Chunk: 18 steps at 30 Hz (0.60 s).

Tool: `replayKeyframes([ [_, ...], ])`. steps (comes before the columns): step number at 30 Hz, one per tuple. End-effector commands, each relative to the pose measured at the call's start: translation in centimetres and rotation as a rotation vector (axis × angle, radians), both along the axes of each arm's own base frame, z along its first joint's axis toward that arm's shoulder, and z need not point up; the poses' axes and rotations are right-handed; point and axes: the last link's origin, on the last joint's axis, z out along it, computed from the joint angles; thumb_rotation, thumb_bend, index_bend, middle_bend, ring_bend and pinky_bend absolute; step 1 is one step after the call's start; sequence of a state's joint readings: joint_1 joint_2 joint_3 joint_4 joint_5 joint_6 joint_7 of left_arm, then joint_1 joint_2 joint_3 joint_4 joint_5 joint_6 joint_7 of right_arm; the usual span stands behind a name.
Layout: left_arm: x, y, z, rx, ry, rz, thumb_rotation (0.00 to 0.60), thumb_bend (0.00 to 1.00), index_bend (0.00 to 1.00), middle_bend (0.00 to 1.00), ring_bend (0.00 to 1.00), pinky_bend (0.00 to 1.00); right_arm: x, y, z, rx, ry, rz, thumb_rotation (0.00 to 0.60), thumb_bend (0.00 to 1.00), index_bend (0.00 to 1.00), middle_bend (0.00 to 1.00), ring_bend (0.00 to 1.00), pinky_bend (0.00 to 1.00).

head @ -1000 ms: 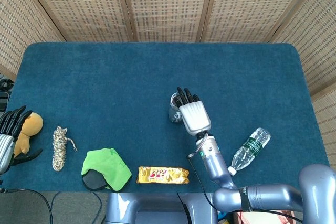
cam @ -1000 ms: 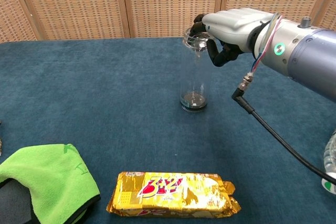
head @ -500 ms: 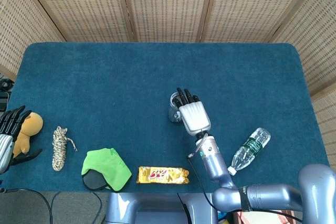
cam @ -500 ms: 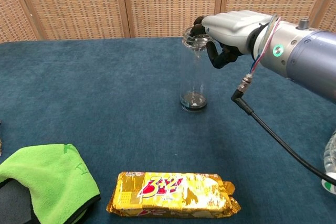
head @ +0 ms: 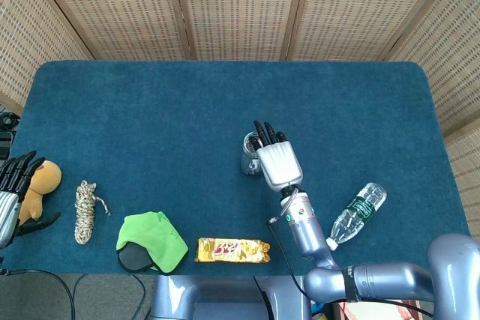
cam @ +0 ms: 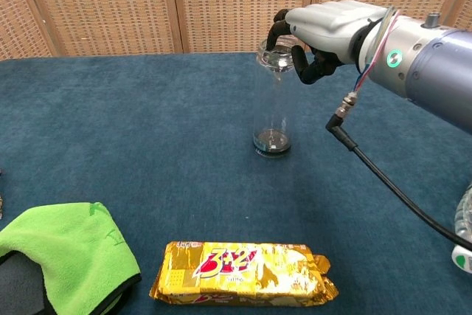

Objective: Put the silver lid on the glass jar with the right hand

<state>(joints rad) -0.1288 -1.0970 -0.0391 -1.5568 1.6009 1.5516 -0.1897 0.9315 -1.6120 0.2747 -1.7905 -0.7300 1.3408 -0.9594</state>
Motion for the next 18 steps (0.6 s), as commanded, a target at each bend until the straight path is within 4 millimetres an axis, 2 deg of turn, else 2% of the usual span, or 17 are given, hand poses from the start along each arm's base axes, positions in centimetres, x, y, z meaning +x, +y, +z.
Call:
replayKeyframes([
  [1, 0.01, -0.01, 0.00, 0.000, 0.000, -0.001, 0.600, 0.17, 0.00, 0.00, 0.00, 0.00, -0.02, -0.04, 0.02, -0.002, 0.000, -0.002, 0.600, 1.00, 0.22, 0.00, 0.00, 0.27],
  [18, 0.05, 0.01, -0.12, -0.004, 0.006, -0.001, 0.600, 0.17, 0.00, 0.00, 0.00, 0.00, -0.49, -0.51, -0.33, -0.001, 0.010, -0.014, 0.600, 1.00, 0.22, 0.00, 0.00, 0.27],
])
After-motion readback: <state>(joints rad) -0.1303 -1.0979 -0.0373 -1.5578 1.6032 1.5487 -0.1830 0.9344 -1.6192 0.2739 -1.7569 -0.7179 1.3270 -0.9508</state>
